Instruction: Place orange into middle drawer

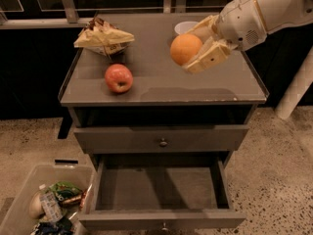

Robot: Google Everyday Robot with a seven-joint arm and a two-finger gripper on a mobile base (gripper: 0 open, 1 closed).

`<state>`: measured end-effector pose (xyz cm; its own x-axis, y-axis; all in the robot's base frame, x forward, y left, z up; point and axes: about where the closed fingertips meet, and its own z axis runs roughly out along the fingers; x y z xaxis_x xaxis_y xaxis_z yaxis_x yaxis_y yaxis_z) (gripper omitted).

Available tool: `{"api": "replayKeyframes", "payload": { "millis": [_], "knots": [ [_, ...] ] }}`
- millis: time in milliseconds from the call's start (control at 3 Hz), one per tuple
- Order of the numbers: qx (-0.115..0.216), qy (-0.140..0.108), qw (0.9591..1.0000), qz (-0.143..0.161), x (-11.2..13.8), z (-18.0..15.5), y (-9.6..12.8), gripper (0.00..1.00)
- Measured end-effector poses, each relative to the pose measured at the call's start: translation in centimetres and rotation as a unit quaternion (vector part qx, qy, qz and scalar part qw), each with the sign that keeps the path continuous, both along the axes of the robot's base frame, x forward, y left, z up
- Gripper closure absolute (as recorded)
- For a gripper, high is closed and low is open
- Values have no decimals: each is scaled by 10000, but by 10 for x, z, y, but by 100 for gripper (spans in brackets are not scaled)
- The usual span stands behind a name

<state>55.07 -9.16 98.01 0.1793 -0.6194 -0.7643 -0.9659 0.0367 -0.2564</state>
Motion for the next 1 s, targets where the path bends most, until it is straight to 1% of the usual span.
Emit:
{"api": "replayKeyframes", "payload": {
  "millis": [333,667,1000],
  "knots": [
    [-15,12,10000,63,-31,-9,0,100],
    [-290,-282,9990,-187,-84,-14,-7,100],
    [-862,-343,9937,-628,-118,-52,-23,100]
  ]
}}
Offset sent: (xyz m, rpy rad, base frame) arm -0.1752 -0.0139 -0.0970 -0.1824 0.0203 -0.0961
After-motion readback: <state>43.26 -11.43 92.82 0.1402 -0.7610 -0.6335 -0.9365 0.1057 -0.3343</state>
